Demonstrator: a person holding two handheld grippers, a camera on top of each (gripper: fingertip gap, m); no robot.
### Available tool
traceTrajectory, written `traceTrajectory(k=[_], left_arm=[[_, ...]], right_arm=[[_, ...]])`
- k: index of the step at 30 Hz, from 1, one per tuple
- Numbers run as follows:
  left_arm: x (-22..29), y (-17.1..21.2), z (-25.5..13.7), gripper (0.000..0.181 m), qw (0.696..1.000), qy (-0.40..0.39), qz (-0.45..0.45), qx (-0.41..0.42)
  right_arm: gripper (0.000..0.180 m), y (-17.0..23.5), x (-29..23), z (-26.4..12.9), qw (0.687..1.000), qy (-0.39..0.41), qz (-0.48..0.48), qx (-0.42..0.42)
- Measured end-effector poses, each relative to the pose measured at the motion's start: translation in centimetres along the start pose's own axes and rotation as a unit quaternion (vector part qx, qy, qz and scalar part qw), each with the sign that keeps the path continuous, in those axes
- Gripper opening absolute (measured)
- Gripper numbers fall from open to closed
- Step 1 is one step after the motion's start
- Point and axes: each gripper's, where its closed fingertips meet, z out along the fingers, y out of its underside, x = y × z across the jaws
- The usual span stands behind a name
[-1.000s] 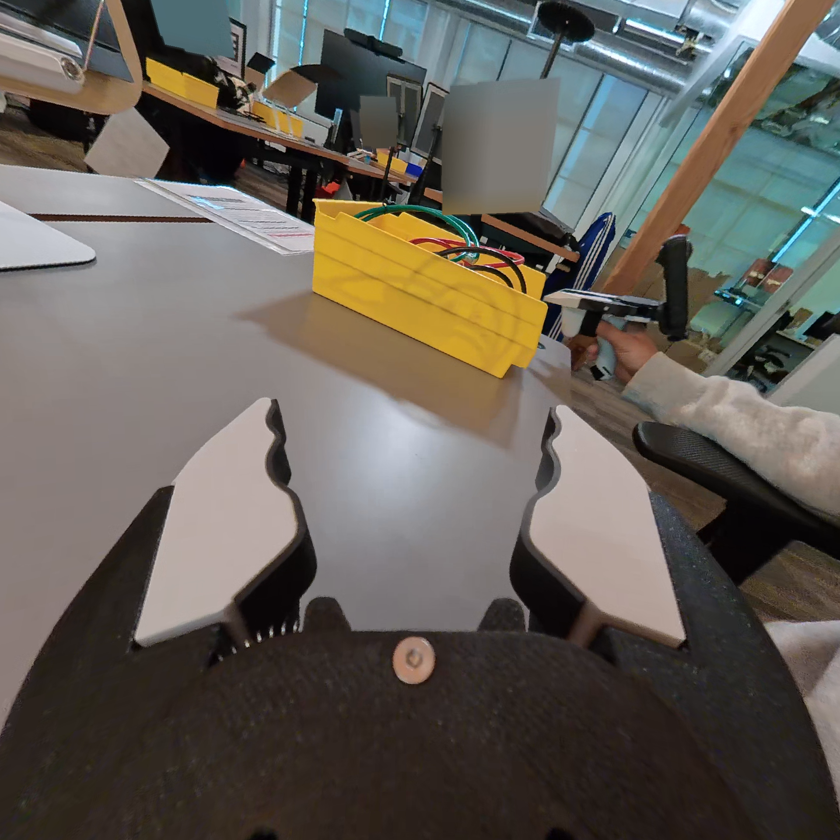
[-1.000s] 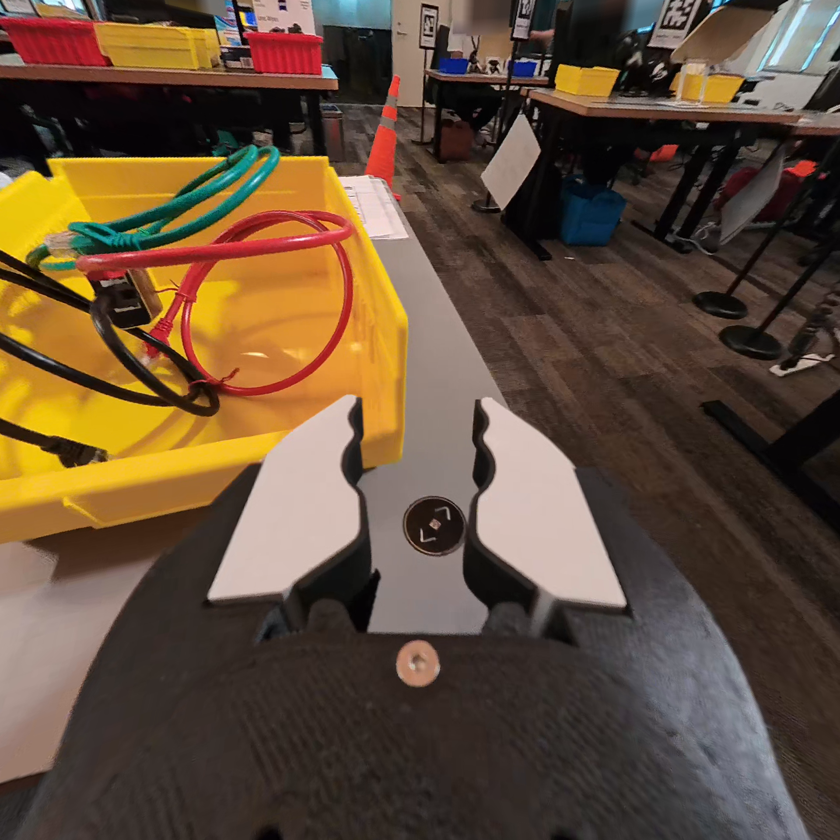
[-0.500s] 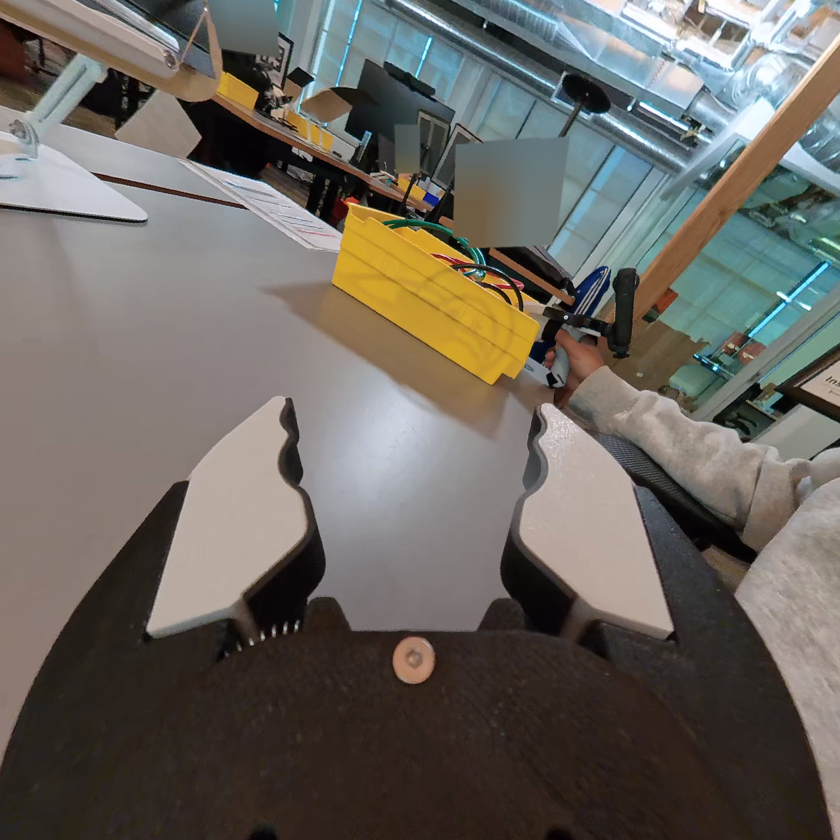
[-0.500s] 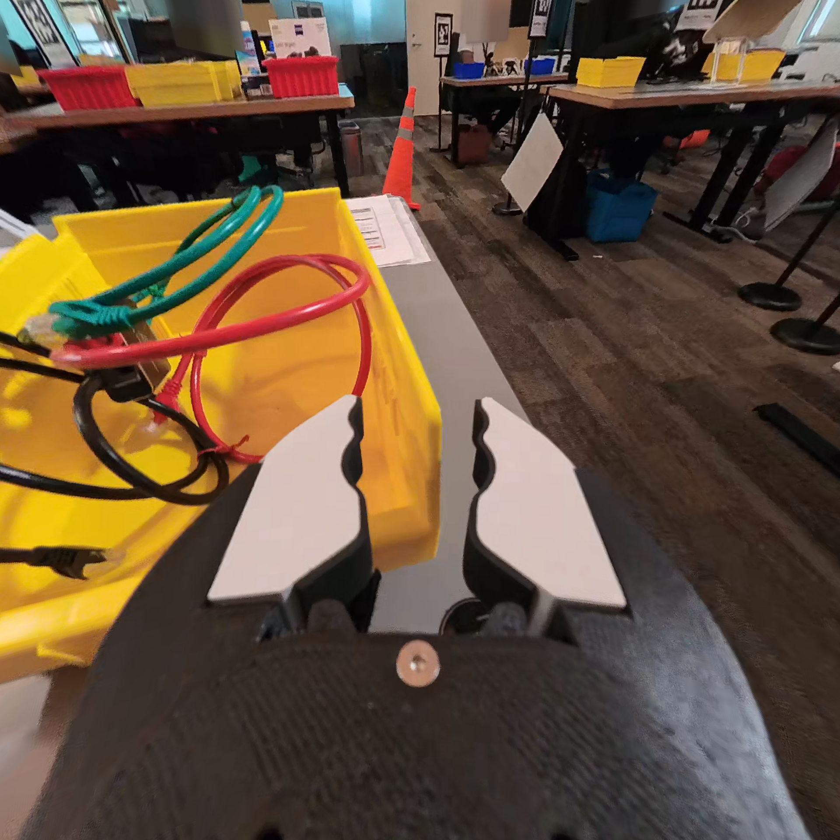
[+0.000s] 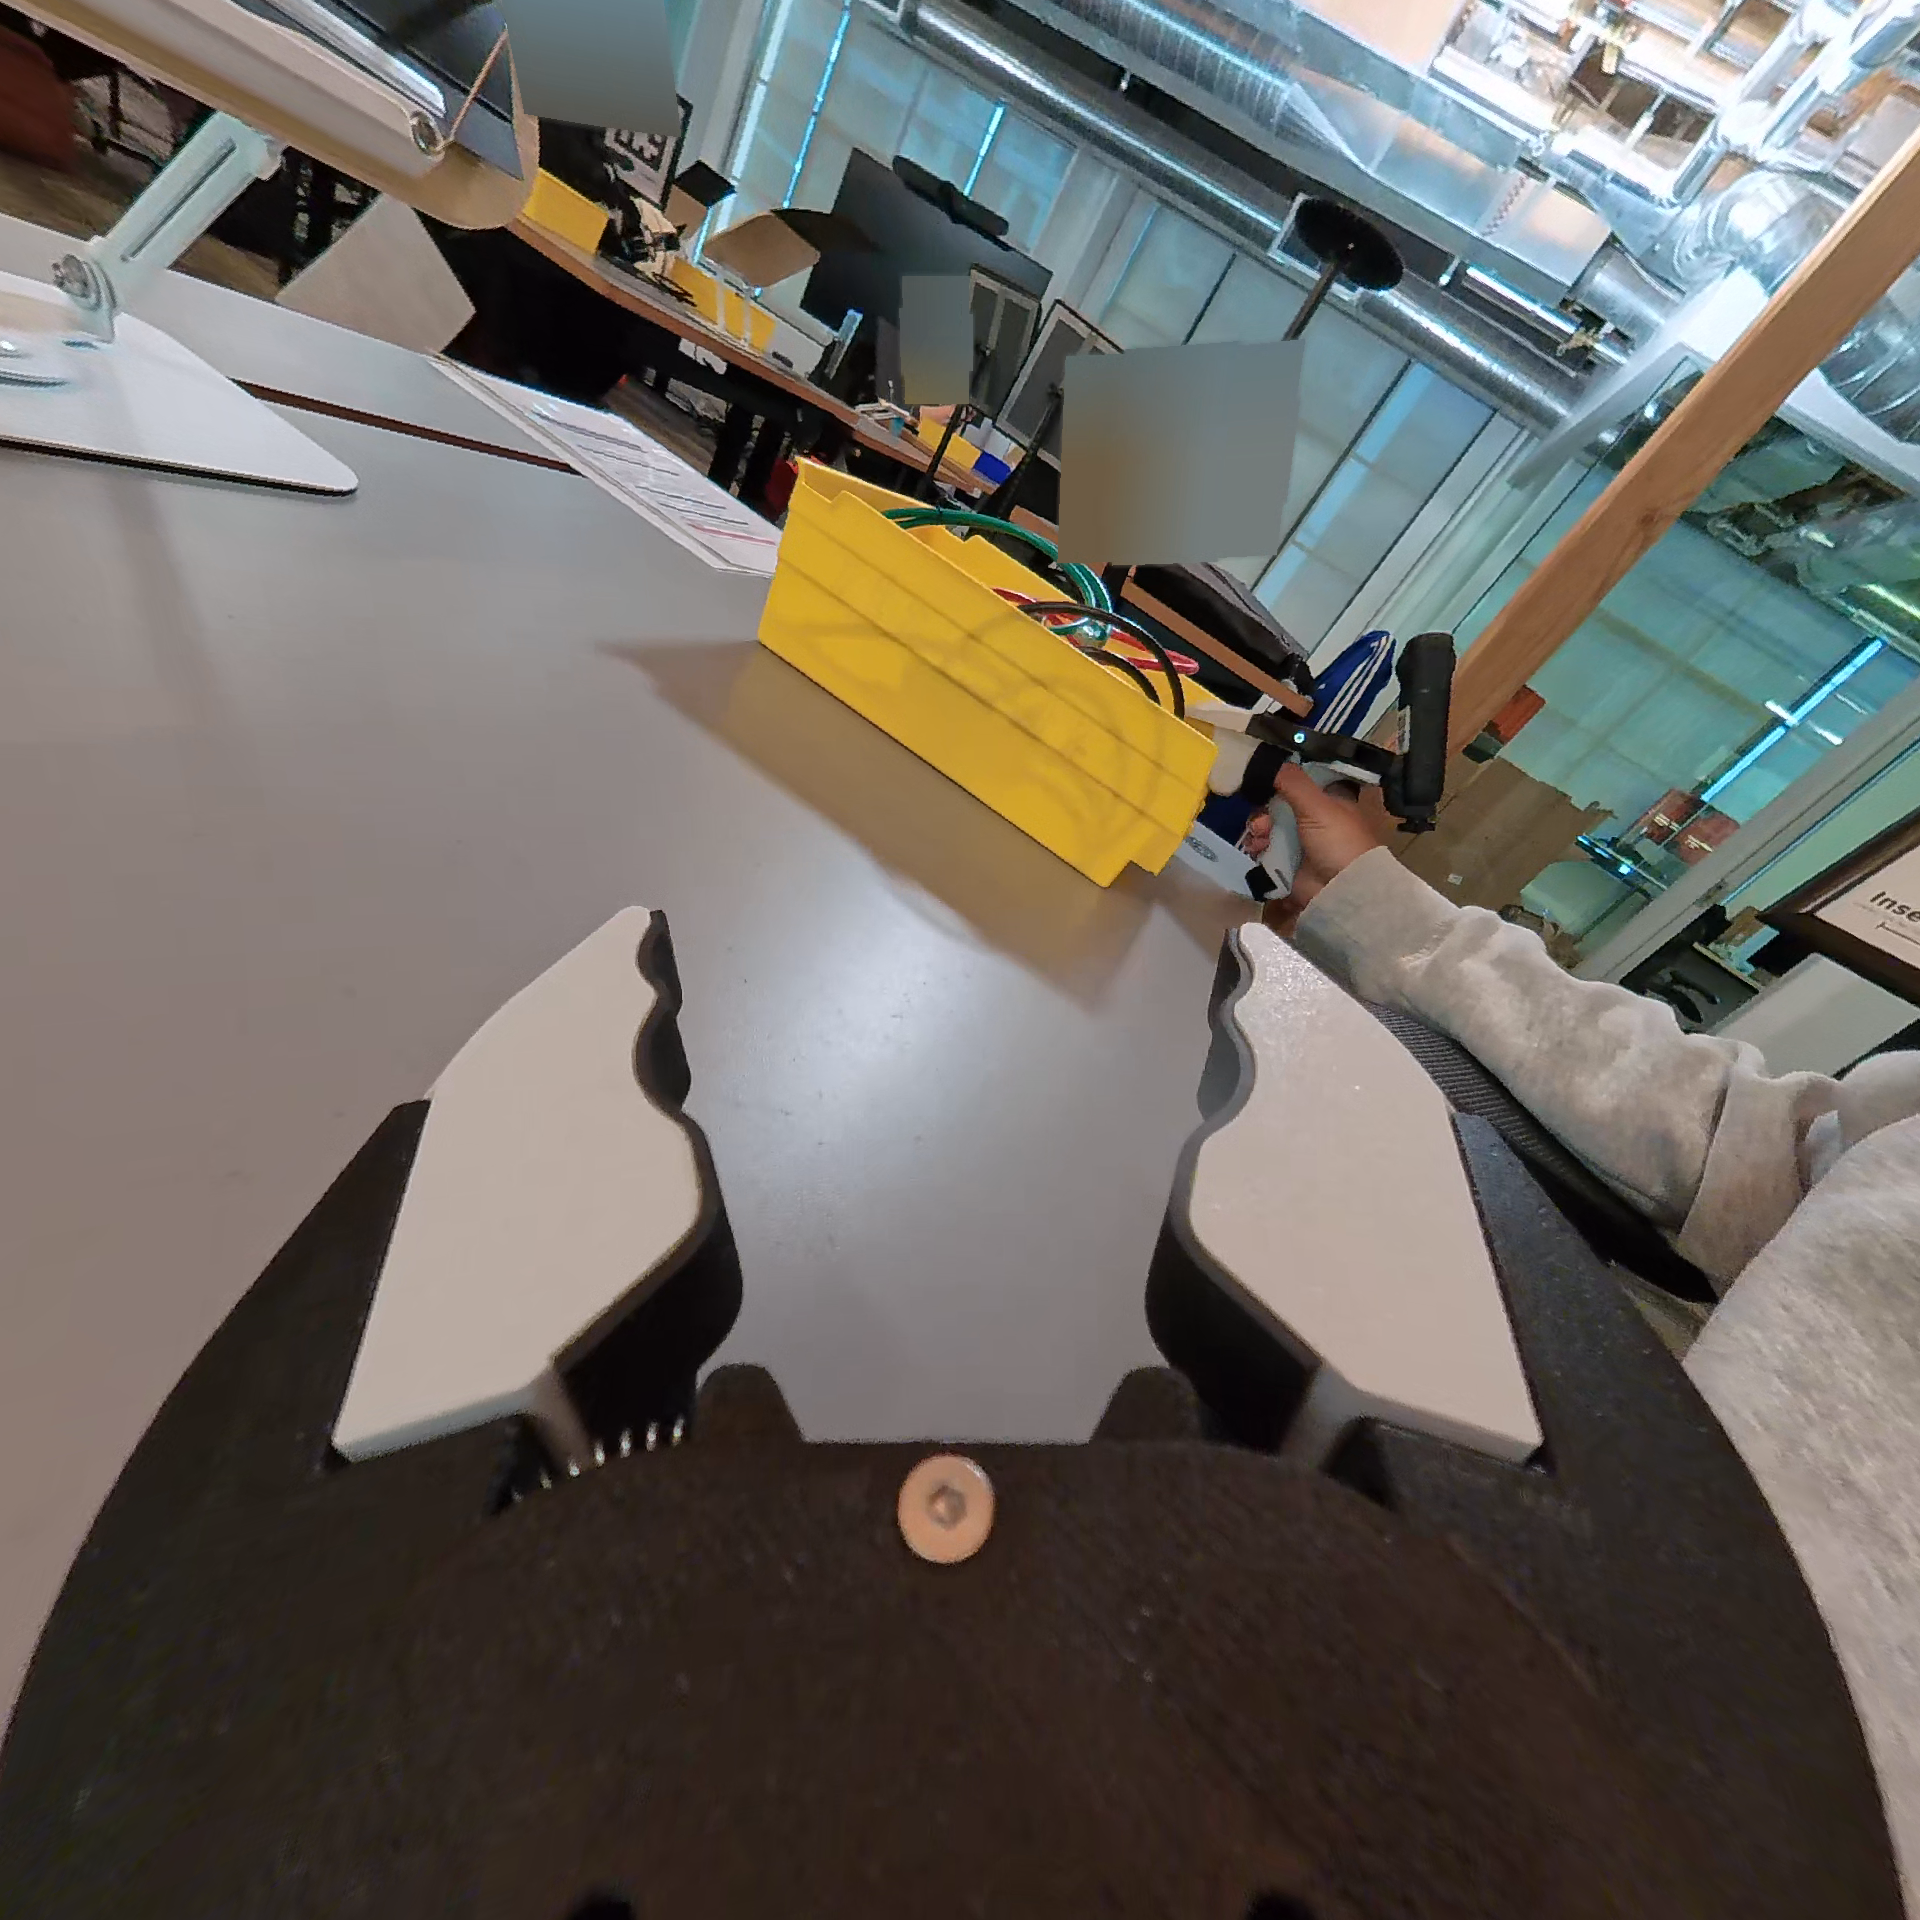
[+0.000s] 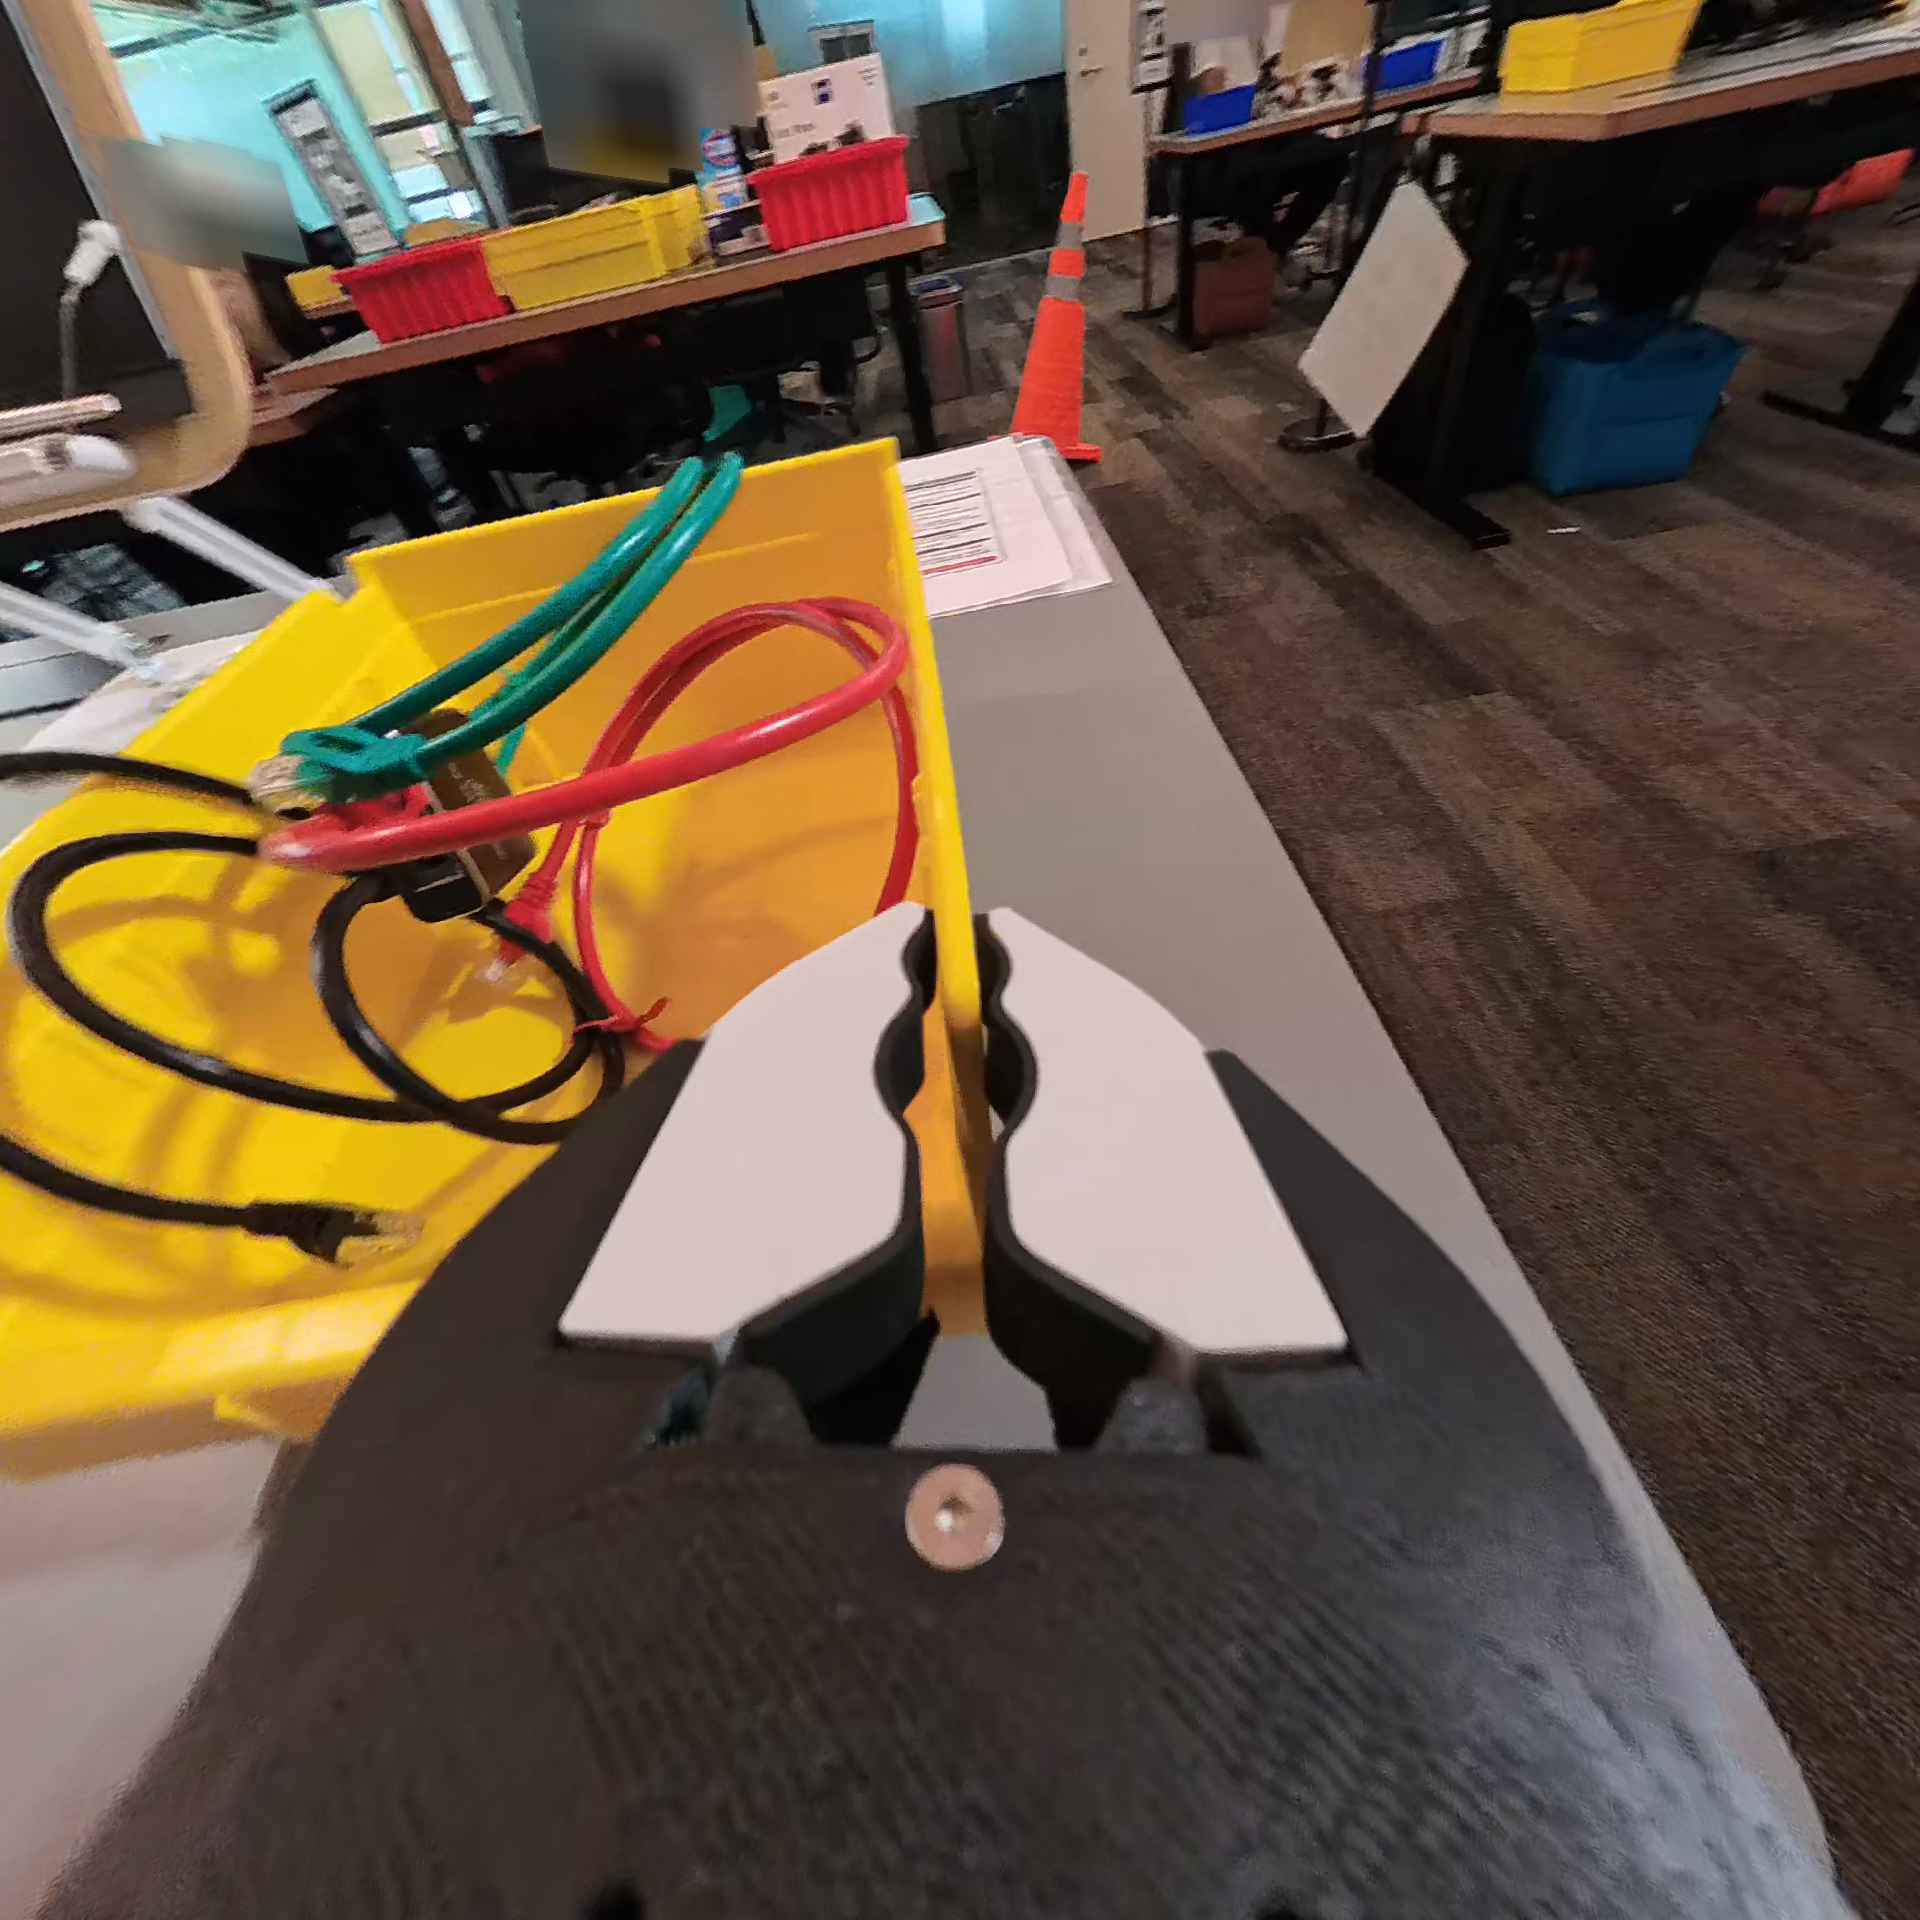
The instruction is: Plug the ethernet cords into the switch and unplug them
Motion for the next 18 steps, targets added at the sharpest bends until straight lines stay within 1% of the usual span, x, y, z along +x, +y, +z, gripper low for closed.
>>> traceTrajectory(k=[2, 5, 8, 11, 15, 16, 17, 18], left_arm=[[0.0, 0.0, 0.0, 0.097, 1.000, -0.002, 0.001, -0.001], [0.0, 0.1, 0.1, 0.097, 1.000, -0.004, 0.005, -0.003], [0.1, 0.2, 0.2, 0.098, 1.000, -0.005, 0.012, -0.007], [0.2, 0.2, 0.2, 0.098, 1.000, -0.005, 0.017, -0.008], [0.2, 0.2, 0.2, 0.099, 1.000, -0.005, 0.015, -0.006], [0.2, 0.2, 0.1, 0.099, 1.000, -0.006, 0.015, -0.006], [0.1, 0.1, 0.1, 0.099, 1.000, -0.006, 0.014, -0.005], [0.1, 0.1, 0.1, 0.099, 1.000, -0.007, 0.014, -0.005]], right_arm=[[0.003, 0.2, -0.8, -0.2, 0.999, -0.026, -0.014, -0.012], [0.004, 0.5, -1.8, -0.6, 0.996, -0.058, -0.048, -0.045], [0.005, 0.3, -2.4, -0.9, 0.993, -0.073, -0.059, -0.070], [0.006, 0.9, -2.8, -1.1, 0.991, -0.083, -0.068, -0.084], [0.007, 0.9, -3.0, -1.1, 0.991, -0.084, -0.069, -0.084], [0.006, 0.8, -2.9, -1.1, 0.991, -0.077, -0.073, -0.077], [0.007, 0.1, -2.6, -1.1, 0.994, -0.060, -0.076, -0.054], [0.023, -1.2, -2.0, -1.2, 0.996, -0.033, -0.078, -0.011]])
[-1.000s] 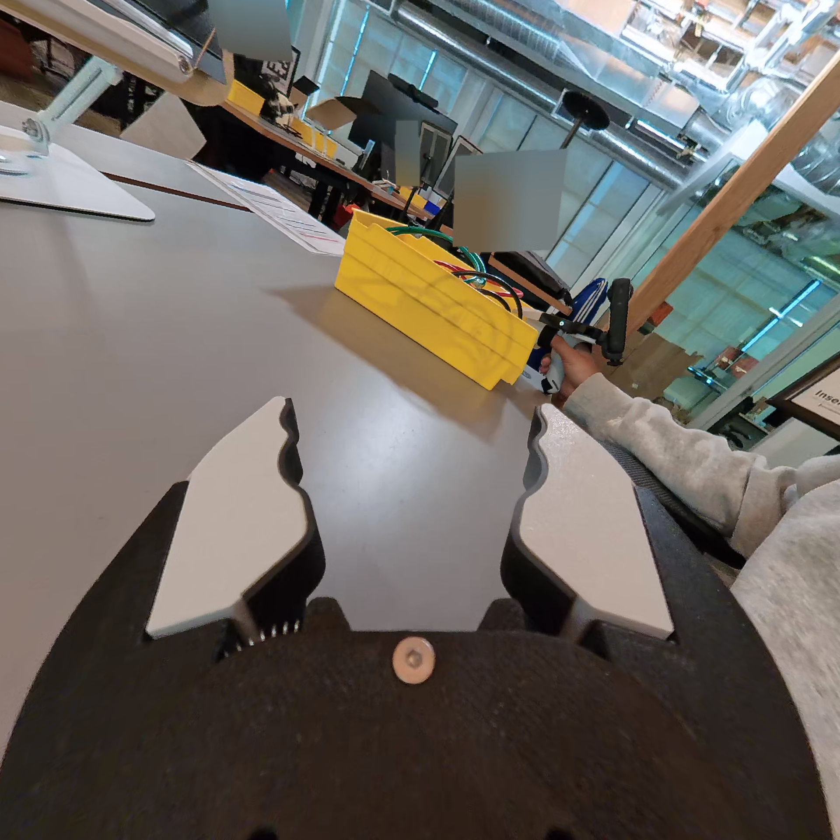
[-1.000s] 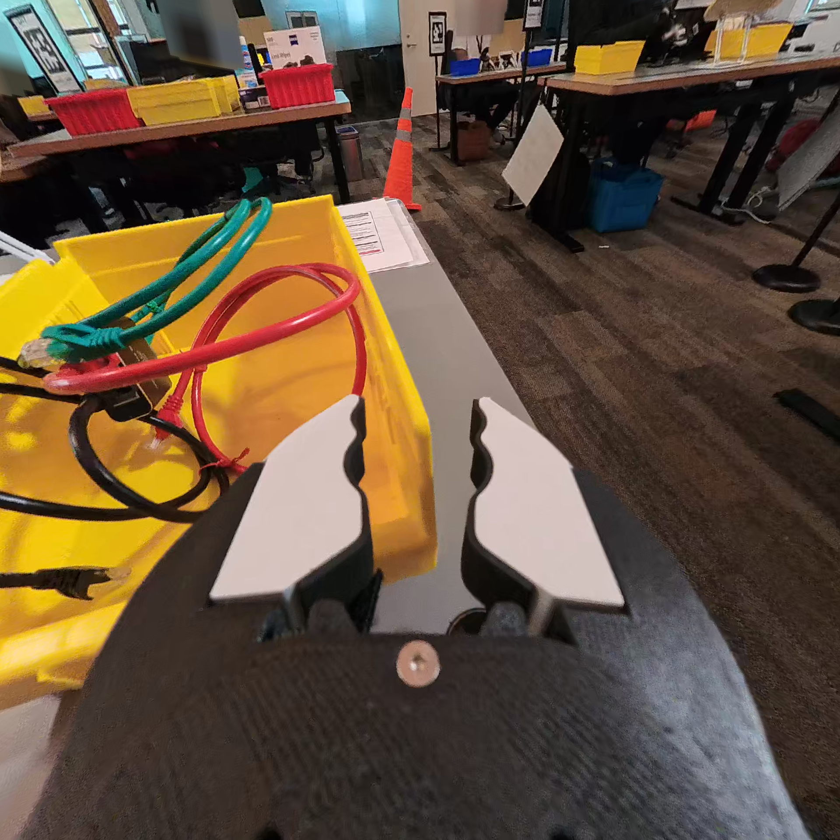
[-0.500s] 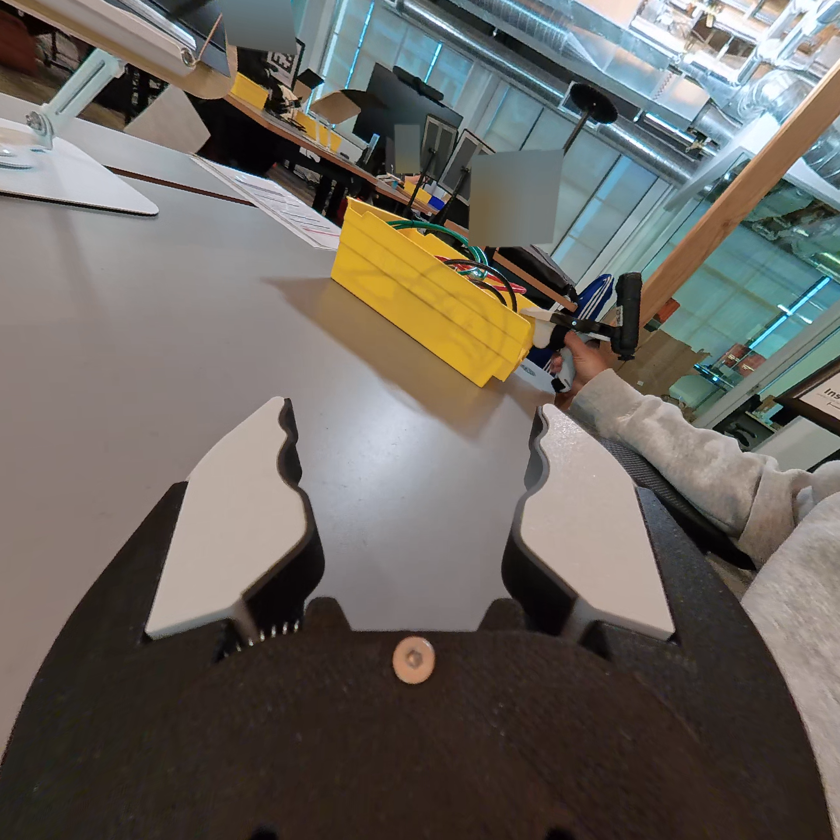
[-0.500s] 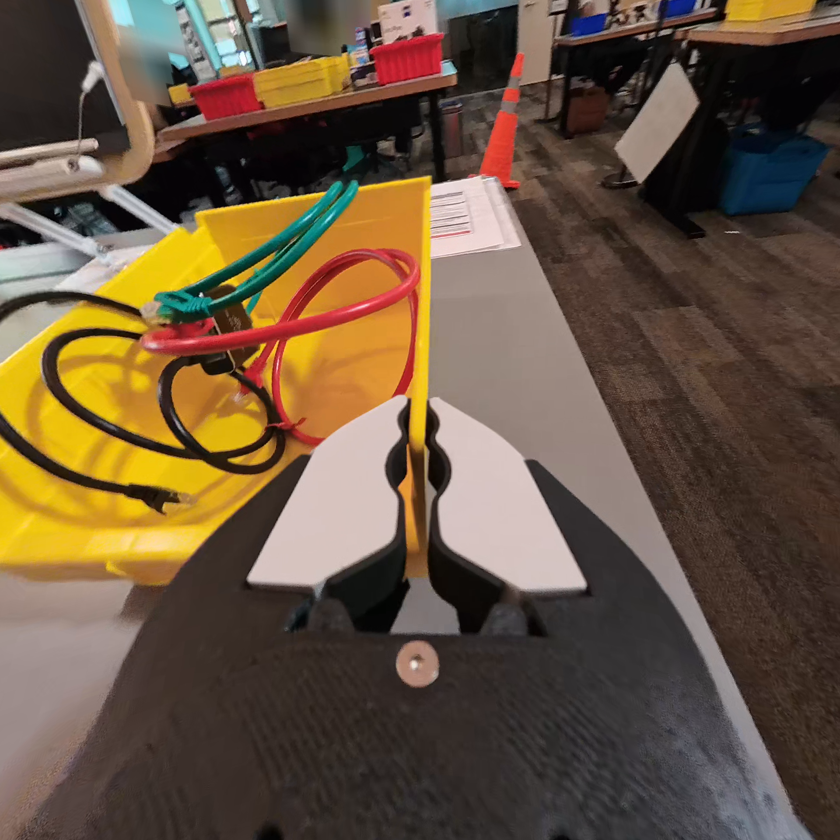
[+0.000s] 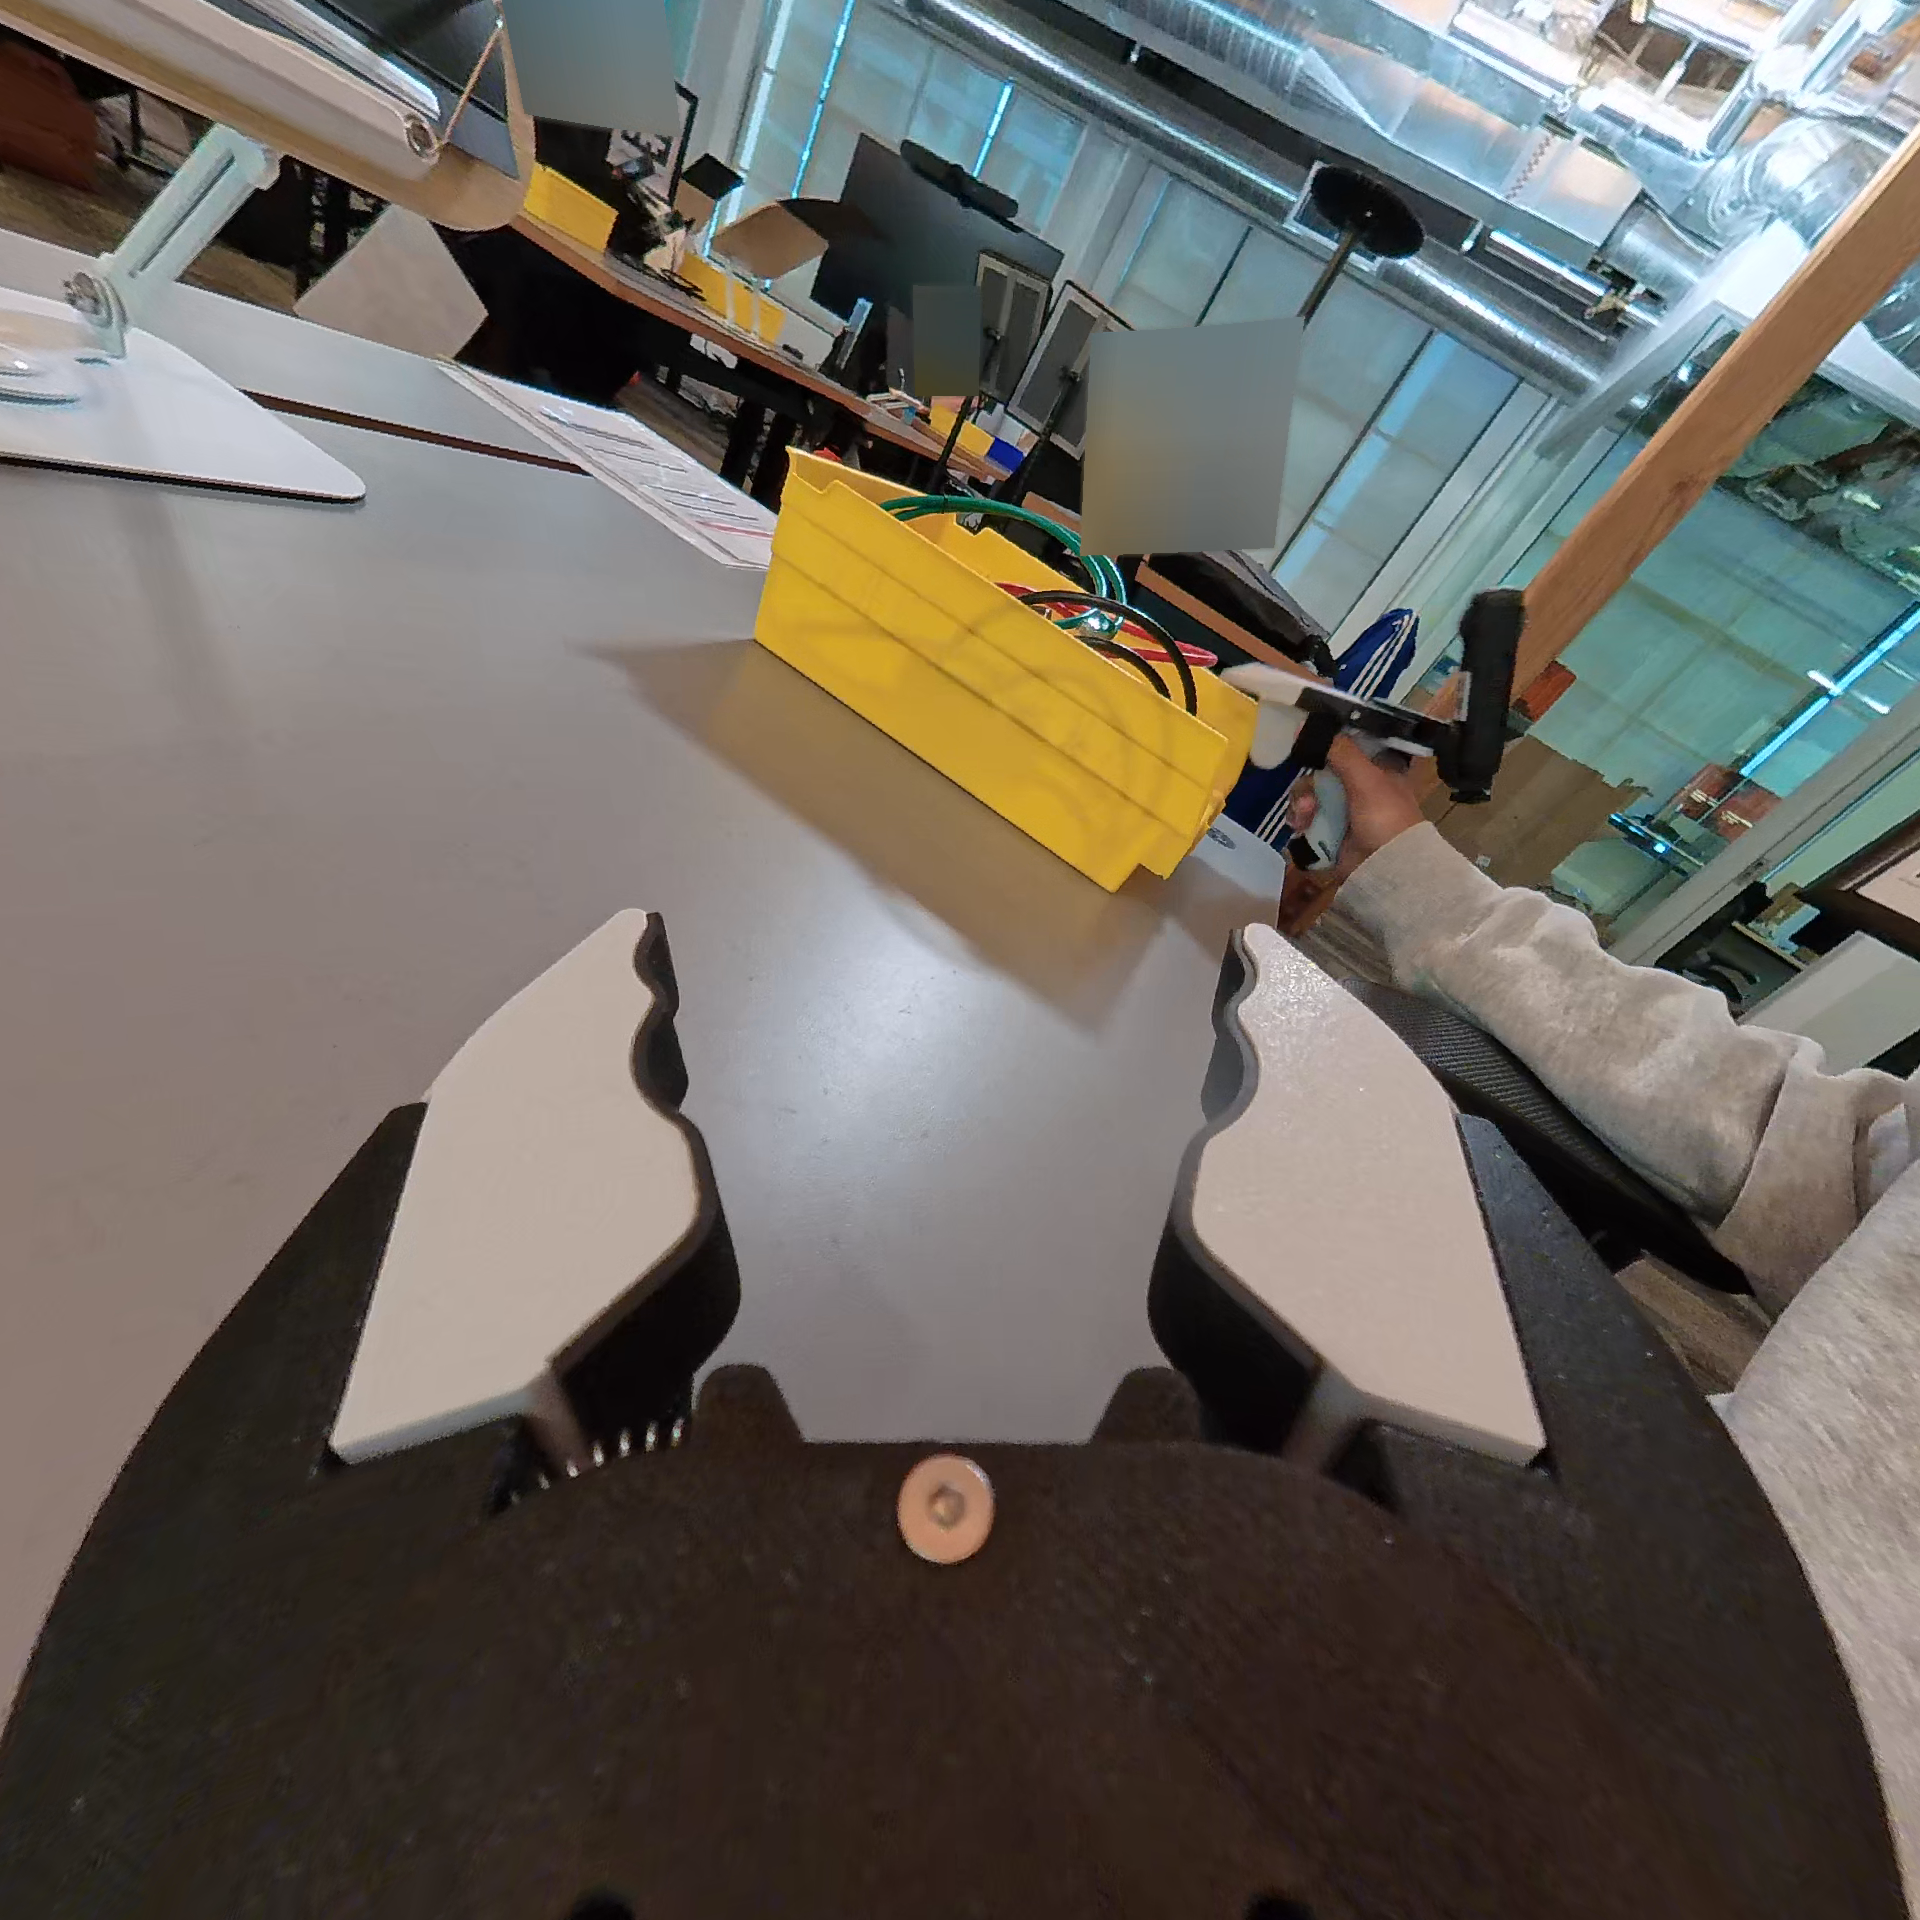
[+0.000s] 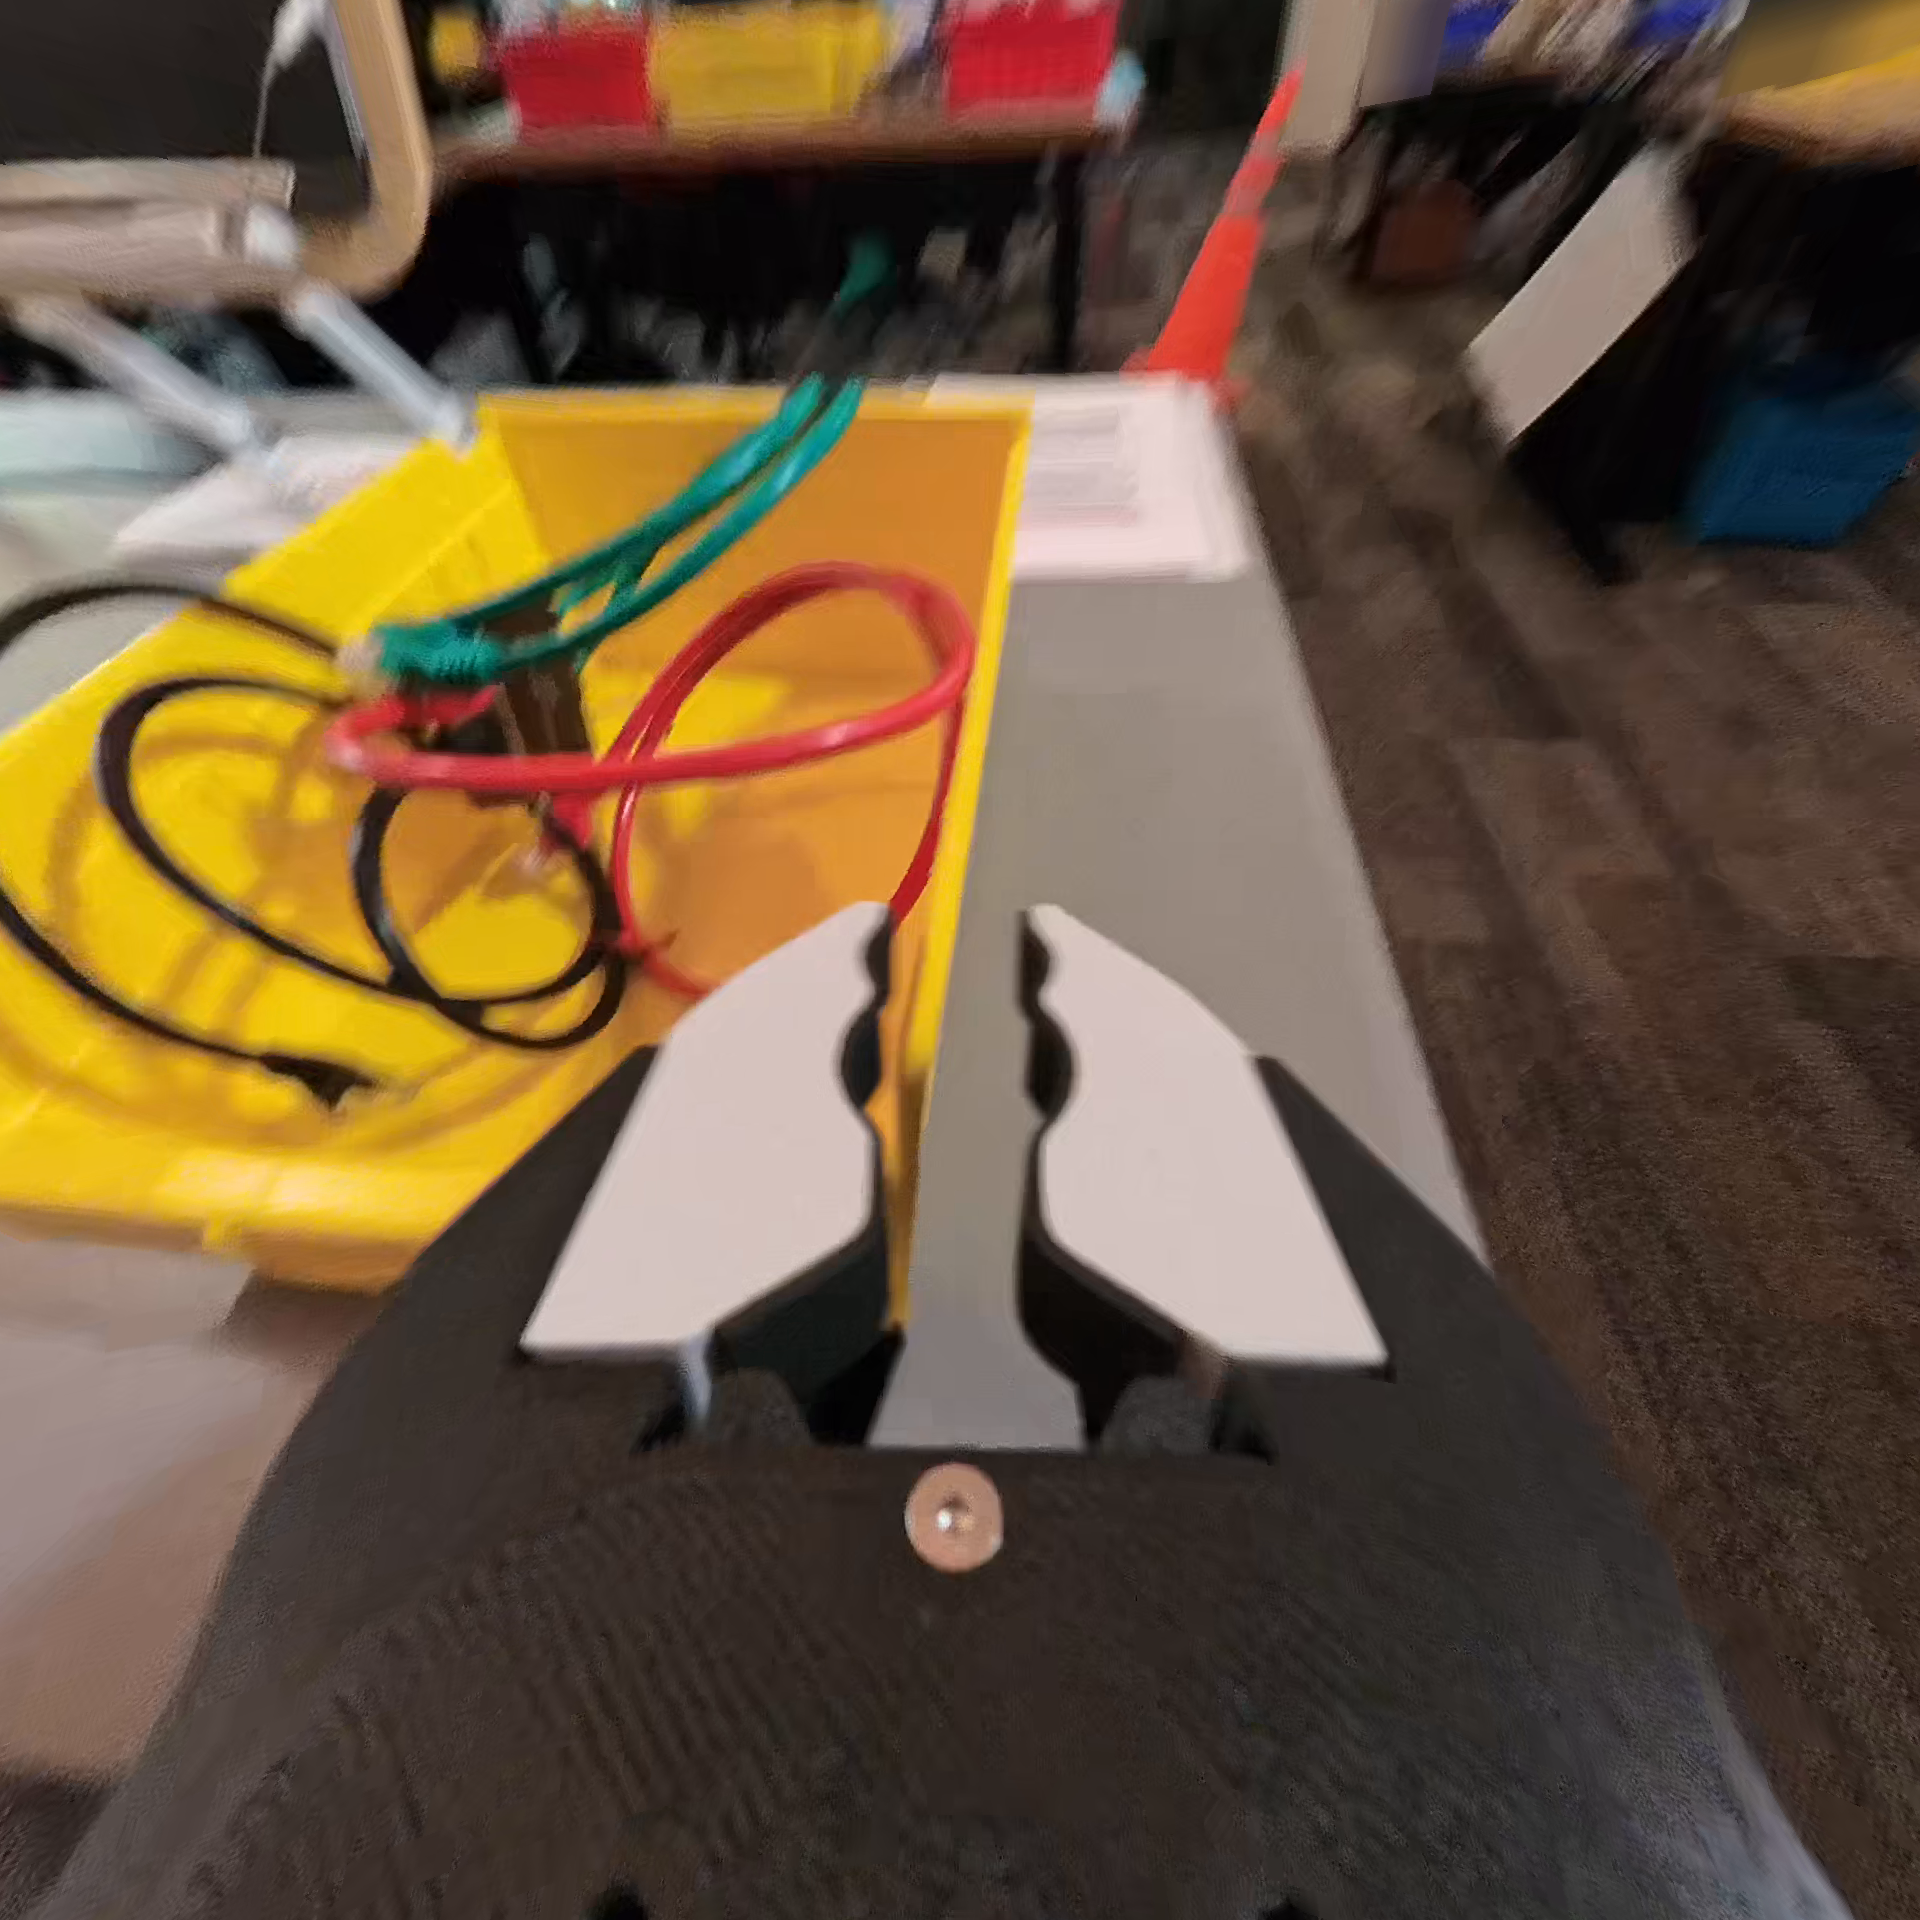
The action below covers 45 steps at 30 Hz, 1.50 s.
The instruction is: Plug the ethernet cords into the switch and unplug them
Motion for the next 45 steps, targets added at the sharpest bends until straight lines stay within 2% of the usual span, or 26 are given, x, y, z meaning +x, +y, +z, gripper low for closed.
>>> traceTrajectory(k=[1, 2, 5, 14, 17, 21, 26, 28, 30, 32, 37, 42, 45], left_arm=[[0.0, 0.0, 0.0, 0.099, 1.000, 0.000, 0.000, 0.000], [0.0, 0.0, 0.0, 0.099, 1.000, 0.000, 0.000, -0.001], [0.0, 0.0, 0.0, 0.098, 1.000, 0.001, -0.001, -0.001], [-0.1, 0.0, 0.0, 0.098, 1.000, -0.001, 0.000, 0.000], [0.0, 0.0, 0.0, 0.097, 1.000, -0.001, 0.000, 0.000], [-0.1, -0.1, -0.1, 0.095, 1.000, 0.000, -0.002, 0.006], [-0.1, -0.1, -0.1, 0.094, 1.000, -0.001, -0.002, 0.006], [-0.1, -0.1, -0.1, 0.093, 1.000, -0.001, -0.001, 0.006], [-0.1, -0.1, -0.1, 0.093, 1.000, -0.001, -0.001, 0.006], [-0.1, -0.2, -0.1, 0.093, 1.000, -0.001, -0.002, 0.008], [-0.2, -0.2, -0.2, 0.092, 1.000, -0.002, -0.006, 0.010], [-0.1, -0.2, -0.2, 0.092, 1.000, 0.002, -0.006, 0.009], [-0.1, -0.2, -0.2, 0.092, 1.000, 0.003, -0.008, 0.010]], right_arm=[[0.046, -1.4, 0.8, -0.5, 0.999, 0.031, -0.004, 0.045], [0.059, -2.8, 1.5, -1.2, 0.995, 0.054, -0.006, 0.082], [0.079, -4.8, 2.0, -2.8, 0.987, 0.074, -0.001, 0.145], [0.123, -2.9, 0.2, 0.3, 0.995, 0.058, 0.002, 0.081], [0.124, -2.2, 0.0, 1.2, 0.996, 0.065, -0.021, 0.058], [0.096, -1.7, 0.4, 1.4, 0.995, 0.070, -0.029, 0.072], [0.071, -2.2, 0.5, 1.0, 0.995, 0.037, 0.014, 0.096], [0.052, -2.9, 0.4, 0.2, 0.993, 0.031, 0.017, 0.111], [0.020, -3.3, 0.3, -0.4, 0.992, 0.026, 0.021, 0.120], [0.000, -3.5, 0.2, -0.7, 0.991, 0.025, 0.024, 0.130], [0.000, -3.8, 0.5, -1.1, 0.987, 0.065, -0.028, 0.147], [0.000, -3.5, 1.3, -0.8, 0.988, 0.108, -0.023, 0.105], [0.000, -3.6, 1.2, -0.8, 0.987, 0.123, -0.053, 0.084]])
